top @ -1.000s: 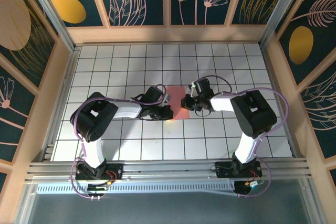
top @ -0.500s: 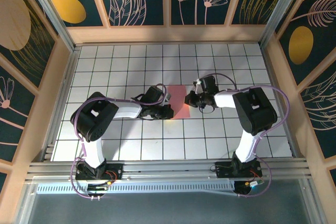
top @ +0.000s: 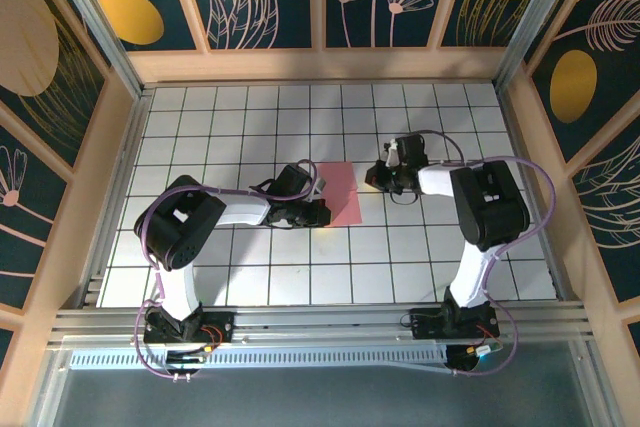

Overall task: Fold a paper plane with a square sheet of paper (fold left side to right side)
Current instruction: Fold the triangle a second time at the center of the table.

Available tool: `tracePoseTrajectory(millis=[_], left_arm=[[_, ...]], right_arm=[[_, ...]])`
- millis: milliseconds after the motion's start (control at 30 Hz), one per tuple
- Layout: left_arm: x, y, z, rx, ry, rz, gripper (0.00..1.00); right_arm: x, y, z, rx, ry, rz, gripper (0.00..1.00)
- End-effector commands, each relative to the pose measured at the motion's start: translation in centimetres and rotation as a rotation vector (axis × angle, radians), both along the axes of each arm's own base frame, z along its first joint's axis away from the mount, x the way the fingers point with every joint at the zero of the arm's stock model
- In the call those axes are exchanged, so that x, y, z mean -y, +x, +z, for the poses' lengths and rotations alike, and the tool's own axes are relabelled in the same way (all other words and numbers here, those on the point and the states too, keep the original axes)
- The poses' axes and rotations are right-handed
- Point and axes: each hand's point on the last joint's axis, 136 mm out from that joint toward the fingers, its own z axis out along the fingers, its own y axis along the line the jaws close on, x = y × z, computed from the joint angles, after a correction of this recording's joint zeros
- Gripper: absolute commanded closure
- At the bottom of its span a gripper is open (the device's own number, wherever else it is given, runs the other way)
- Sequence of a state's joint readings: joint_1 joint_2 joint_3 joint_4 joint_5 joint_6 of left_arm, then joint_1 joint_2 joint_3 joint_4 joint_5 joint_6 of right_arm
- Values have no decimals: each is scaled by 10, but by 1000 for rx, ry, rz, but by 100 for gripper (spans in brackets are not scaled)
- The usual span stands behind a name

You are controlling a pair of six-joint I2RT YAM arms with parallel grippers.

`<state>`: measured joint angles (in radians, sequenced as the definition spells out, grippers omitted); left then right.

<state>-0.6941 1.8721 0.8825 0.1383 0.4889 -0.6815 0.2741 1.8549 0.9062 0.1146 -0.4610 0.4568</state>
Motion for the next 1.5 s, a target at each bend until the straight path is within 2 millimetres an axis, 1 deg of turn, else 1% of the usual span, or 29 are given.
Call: tracePoseTrajectory(millis=[0,100,167,267,333,400,500,567,667,733,767,800,833,933,1033,1133,1267,1467], left_arm=[[-29,-23,-42,-104,159,10,100],[-27,-19,-38,-94,149,10,100],[-25,-17,-35,-86,143,10,100],[-22,-14,-30,-78,134,10,100],[-21,-12,-29,-73,131,10,100],[-19,-11,-27,-70,128,10,100],[-16,-8,-23,-61,117,9,100],[-14,-5,-20,-55,107,10,100],[-7,1,-11,-36,89,6,100],[-3,6,-4,-24,80,2,100],[-4,5,-5,-26,82,1,100],[4,15,7,-3,59,4,100],[6,18,10,1,51,7,100],[13,26,18,10,31,12,100],[22,31,22,12,9,-6,100],[27,35,20,12,9,-19,100],[32,40,12,3,18,-32,100],[27,36,-1,-15,43,-30,100]], right_arm=[[3,5,10,26,-32,14,100],[-2,-3,26,48,7,41,100],[-9,-13,35,55,44,67,100],[-27,-31,42,44,104,120,100],[-41,-43,41,32,129,153,100],[-53,-48,38,24,137,179,100],[-62,-48,27,0,133,186,100],[-64,-45,20,-15,129,186,100],[-59,-39,6,-43,71,177,100],[-55,-39,-4,-71,36,180,100],[-53,-41,-7,-84,27,180,100],[-50,-44,-11,-97,18,176,100],[-48,-48,-15,-109,12,171,100],[-42,-55,-24,-135,7,158,100],[-41,-59,-28,-145,11,157,100],[-42,-60,-29,-149,23,155,100],[-42,-60,-31,-155,22,153,100],[-40,-62,-34,-164,12,152,100]])
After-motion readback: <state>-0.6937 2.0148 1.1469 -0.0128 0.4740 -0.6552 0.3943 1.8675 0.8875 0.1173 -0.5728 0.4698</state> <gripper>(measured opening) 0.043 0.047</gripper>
